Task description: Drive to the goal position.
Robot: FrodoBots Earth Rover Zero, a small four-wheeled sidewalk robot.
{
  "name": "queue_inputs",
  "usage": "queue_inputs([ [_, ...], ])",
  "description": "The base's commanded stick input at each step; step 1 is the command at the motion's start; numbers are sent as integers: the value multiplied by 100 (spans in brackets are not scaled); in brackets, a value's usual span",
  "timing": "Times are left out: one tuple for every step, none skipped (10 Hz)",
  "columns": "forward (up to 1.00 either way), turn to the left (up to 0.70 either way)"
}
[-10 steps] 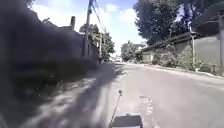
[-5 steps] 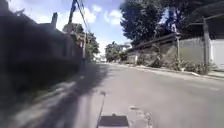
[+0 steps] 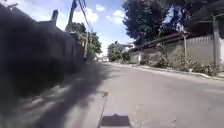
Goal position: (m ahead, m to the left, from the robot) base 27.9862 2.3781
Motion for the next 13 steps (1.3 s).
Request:
queue_inputs([
  [100, -2],
  [100, -1],
  [100, -1],
  [100, -1],
  [100, -1],
  [100, -1],
  [100, -1],
  [100, -1],
  [100, -1],
  [100, -1],
  [100, -1],
  [100, -1],
  [100, -1],
])
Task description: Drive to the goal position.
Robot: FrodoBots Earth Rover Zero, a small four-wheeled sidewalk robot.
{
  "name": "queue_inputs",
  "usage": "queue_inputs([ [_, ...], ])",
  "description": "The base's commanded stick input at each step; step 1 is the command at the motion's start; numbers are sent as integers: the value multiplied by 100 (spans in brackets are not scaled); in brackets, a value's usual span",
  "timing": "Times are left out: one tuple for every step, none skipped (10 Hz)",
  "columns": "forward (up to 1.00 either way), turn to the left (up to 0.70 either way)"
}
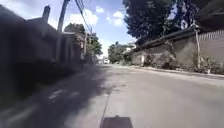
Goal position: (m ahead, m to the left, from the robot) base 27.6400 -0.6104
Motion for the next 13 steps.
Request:
queue_inputs([
  [100, -1],
  [100, -1],
  [100, -1],
  [100, -1],
  [100, -1],
  [100, -1],
  [100, -1],
  [100, -1],
  [100, -1],
  [100, -2],
  [100, -3],
  [100, -2],
  [100, -1],
])
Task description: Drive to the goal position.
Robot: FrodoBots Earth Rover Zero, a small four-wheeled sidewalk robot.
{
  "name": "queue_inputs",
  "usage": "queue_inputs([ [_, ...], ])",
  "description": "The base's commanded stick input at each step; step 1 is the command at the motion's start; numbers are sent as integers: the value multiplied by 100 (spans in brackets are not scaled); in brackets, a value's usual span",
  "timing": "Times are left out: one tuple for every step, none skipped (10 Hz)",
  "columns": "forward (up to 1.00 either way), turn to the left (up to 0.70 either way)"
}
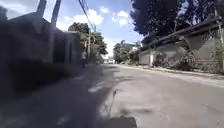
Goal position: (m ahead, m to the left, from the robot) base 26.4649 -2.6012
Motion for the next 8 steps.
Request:
queue_inputs([
  [100, -1],
  [100, -1],
  [100, -1],
  [100, -1],
  [100, -1],
  [100, -1],
  [100, -3],
  [100, -3],
])
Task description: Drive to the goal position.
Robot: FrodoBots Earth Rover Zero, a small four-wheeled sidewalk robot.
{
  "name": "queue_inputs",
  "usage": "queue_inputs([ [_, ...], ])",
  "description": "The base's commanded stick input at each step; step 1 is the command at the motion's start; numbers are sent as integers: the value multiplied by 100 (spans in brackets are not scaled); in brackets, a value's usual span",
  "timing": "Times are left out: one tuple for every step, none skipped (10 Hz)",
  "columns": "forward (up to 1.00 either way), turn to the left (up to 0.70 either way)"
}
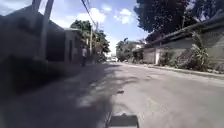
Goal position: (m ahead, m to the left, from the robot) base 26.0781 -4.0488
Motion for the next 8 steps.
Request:
queue_inputs([
  [100, -1],
  [100, -3],
  [100, -2],
  [100, -1],
  [100, -2],
  [100, -3],
  [100, -1],
  [100, -2],
])
